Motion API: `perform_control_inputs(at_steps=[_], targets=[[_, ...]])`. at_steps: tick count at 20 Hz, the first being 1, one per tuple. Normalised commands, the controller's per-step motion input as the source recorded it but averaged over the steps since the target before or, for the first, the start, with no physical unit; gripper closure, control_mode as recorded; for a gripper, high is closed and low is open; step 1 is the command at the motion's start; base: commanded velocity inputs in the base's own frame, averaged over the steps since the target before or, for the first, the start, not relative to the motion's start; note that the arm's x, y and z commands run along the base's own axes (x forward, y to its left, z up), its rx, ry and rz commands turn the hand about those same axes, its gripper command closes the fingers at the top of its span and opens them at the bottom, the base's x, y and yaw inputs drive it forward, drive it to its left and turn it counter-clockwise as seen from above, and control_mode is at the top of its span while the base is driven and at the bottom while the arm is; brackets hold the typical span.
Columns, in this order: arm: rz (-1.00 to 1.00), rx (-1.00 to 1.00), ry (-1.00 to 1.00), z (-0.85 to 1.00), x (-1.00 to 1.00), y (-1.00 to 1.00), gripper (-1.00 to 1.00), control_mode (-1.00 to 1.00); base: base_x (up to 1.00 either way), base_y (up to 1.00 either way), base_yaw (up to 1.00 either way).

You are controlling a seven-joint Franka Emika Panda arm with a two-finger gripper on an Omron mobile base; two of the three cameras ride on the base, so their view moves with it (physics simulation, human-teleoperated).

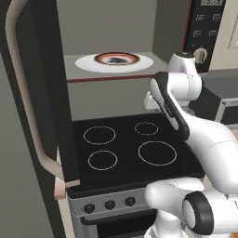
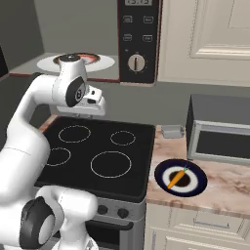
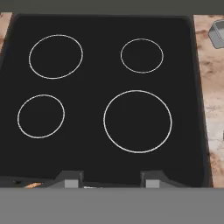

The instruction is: Pick the carrot from the counter and place it in the microwave.

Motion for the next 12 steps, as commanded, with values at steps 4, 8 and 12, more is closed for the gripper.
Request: perform_control_inputs(at_steps=[4,8,12], targets=[[0.00,0.00,0.00,-0.06,-0.22,-0.17,-1.00,-1.00,0.00,0.00,0.00],[-0.02,0.04,-0.09,-0.18,-0.62,-0.77,-1.00,-1.00,0.00,0.00,0.00],[-0.14,0.11,-0.10,-0.23,-0.69,-1.00,-1.00,-1.00,0.00,0.00,0.00]])
